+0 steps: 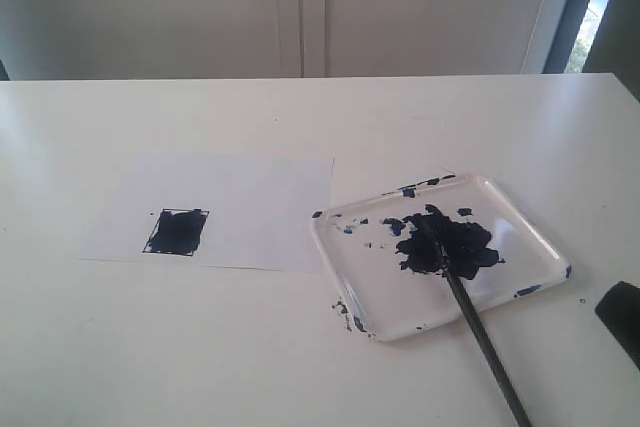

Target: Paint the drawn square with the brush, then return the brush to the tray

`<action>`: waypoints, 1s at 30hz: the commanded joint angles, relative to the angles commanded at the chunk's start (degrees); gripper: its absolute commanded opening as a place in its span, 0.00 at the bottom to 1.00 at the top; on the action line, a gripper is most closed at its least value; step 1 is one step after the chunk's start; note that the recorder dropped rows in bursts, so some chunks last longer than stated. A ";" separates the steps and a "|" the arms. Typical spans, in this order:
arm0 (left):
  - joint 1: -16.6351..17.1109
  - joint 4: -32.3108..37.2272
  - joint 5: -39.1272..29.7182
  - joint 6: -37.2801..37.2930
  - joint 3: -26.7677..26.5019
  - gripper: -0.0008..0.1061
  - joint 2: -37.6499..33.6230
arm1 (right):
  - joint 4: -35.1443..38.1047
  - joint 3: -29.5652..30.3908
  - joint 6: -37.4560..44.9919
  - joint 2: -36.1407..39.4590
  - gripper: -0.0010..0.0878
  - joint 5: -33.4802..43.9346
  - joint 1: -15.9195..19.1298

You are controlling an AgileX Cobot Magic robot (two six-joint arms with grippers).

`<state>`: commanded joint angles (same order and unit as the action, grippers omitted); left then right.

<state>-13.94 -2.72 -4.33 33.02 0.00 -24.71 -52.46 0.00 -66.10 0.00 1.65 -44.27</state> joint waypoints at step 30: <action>0.00 0.00 0.00 0.00 0.00 0.46 0.00 | 53.72 0.00 60.53 0.00 0.01 12.35 0.00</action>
<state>-13.94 -2.72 -4.33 33.02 0.00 -24.71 1.26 0.00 -5.56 0.00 14.00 -44.27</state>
